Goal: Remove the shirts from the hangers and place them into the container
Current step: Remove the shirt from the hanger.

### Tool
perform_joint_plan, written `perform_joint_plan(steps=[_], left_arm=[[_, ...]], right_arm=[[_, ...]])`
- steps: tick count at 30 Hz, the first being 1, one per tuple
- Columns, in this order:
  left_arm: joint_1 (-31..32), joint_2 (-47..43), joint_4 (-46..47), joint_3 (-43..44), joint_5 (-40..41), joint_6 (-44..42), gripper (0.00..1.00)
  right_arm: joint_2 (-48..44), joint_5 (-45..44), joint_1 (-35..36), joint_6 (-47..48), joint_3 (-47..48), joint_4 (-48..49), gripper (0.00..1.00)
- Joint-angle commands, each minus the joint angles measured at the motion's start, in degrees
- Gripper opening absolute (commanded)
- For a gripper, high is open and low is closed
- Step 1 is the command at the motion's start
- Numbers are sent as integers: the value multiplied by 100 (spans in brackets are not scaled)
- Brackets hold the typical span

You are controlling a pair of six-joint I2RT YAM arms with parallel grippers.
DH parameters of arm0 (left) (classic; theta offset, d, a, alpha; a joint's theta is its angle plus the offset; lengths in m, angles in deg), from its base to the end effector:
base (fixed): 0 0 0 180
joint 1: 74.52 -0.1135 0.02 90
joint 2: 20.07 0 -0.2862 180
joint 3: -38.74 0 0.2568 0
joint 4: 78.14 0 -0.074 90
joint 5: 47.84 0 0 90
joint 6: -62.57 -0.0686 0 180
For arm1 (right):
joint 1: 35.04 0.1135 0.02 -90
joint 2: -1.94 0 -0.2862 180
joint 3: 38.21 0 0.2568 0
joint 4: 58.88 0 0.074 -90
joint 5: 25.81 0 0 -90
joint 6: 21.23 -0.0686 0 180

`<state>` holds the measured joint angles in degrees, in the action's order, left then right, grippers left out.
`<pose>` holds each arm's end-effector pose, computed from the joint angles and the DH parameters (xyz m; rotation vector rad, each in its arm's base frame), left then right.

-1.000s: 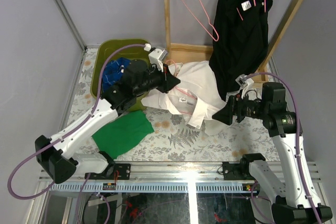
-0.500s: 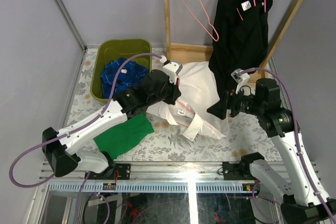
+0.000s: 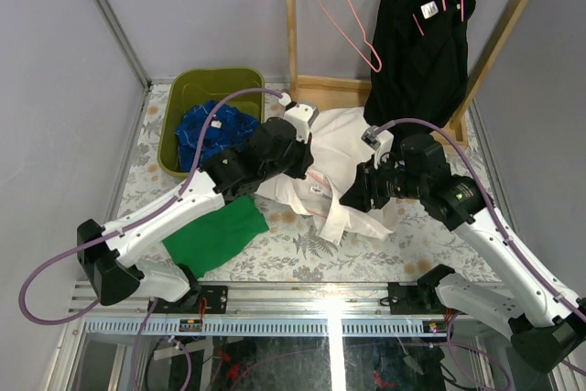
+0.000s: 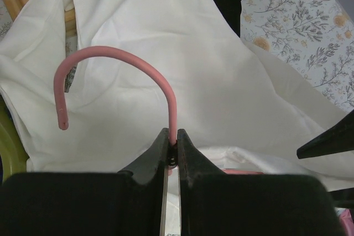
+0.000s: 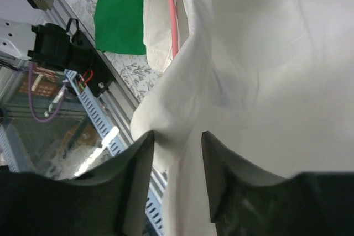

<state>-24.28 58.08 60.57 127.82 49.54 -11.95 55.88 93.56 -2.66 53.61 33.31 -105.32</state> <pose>0.2216 -0.2526 0.3705 0.5647 2.0693 -0.5505 0.1623 0.1428 0.3579 -0.6494 2.0709 1.0250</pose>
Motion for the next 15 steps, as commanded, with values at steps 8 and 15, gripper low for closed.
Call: perform_joint_plan(steps=[8, 15], left_arm=[[43, 14, -195, 574, -13, 111, 0], [39, -228, -255, 872, -321, 77, 0]], right_arm=[[168, 520, 104, -107, -95, 639, 79], [334, 131, 199, -102, 286, 615, 4]])
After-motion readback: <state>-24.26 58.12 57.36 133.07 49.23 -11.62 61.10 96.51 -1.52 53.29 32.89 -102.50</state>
